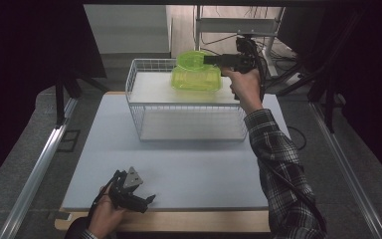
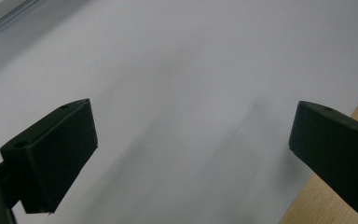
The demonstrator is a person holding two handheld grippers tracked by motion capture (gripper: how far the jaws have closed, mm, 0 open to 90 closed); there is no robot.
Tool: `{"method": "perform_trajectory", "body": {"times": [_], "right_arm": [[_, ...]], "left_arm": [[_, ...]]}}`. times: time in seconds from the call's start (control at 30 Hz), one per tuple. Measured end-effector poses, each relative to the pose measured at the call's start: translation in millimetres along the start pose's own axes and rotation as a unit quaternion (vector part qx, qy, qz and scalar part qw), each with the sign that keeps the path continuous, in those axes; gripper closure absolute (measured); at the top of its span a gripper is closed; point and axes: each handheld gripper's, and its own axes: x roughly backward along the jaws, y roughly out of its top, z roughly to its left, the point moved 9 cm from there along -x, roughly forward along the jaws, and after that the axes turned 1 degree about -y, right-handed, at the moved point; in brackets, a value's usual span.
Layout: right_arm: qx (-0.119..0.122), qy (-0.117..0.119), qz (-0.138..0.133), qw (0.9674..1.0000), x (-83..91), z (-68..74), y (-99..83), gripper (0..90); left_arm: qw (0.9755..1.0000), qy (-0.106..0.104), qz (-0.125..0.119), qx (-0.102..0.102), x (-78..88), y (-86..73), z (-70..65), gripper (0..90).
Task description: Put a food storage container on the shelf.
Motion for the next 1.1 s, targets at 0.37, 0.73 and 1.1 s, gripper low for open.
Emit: {"method": "perform_trajectory", "body": {"times": [0.37, 0.73, 1.1], "right_arm": [[0.030, 0.013, 0.008, 0.9994, 12.2, 2.4, -17.3, 21.6], [0.066, 0.018, 0.024, 0.9974, 20.8, 3.2, -41.6, 14.1], [0.111, 0.009, 0.036, 0.9931, 28.8, 9.0, -61.5, 9.6]], "left_arm": [[1.0000, 0.002, 0.000, 0.000, 0.2, 0.3, 0.4, 0.8], [1.0000, 0.002, 0.000, 0.002, -0.1, 0.3, 0.5, 0.8], [1.0000, 0.003, 0.002, -0.001, -0.1, 0.0, 0.6, 0.8]]}}
